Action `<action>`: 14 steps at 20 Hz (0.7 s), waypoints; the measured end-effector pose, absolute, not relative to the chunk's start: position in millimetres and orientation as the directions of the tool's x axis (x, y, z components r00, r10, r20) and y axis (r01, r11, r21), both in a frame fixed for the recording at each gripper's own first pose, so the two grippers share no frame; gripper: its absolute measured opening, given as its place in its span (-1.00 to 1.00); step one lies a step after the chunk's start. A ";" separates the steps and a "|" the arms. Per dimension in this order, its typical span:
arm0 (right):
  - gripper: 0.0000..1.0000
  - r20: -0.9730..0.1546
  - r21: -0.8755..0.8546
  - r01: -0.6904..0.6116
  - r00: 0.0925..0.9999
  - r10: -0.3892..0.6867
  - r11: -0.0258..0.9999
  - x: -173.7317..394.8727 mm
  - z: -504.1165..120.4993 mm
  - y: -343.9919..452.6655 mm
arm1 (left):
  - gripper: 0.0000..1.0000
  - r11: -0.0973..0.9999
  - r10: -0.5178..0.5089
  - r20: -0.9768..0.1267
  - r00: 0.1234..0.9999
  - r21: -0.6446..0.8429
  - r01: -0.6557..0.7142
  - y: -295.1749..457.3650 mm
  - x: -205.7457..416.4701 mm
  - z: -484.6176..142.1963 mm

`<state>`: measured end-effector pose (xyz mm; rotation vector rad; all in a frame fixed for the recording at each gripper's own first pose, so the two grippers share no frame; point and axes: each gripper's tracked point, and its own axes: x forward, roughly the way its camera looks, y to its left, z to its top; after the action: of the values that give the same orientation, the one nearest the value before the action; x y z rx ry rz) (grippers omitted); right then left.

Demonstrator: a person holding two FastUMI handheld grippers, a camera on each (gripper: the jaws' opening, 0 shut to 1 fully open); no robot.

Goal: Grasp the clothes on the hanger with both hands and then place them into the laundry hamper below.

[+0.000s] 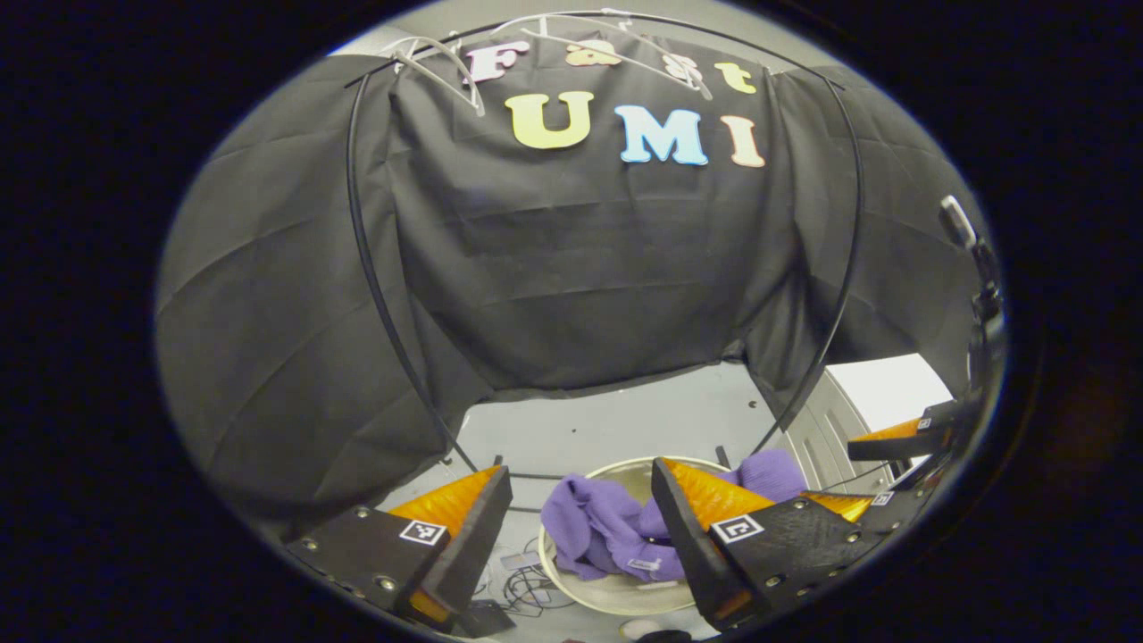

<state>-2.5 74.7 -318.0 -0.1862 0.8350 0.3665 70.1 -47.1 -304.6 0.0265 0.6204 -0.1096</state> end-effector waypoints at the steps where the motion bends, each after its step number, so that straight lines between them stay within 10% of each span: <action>1: 0.89 -0.746 -0.018 -0.390 0.618 0.247 0.921 -3.7 -313.3 75.8 | 0.82 0.994 -0.092 -0.578 0.811 -0.006 0.108 -46.1 70.0 -301.0; 14: 0.89 -0.499 -0.010 -0.318 0.823 0.271 0.948 28.8 -177.3 73.8 | 0.70 0.999 -0.040 -0.291 0.956 0.001 0.042 -16.6 81.7 -133.9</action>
<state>28.8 73.8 -177.3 -0.0945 0.5160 0.3133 81.7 -16.6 -133.9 0.0073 0.2952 -0.0418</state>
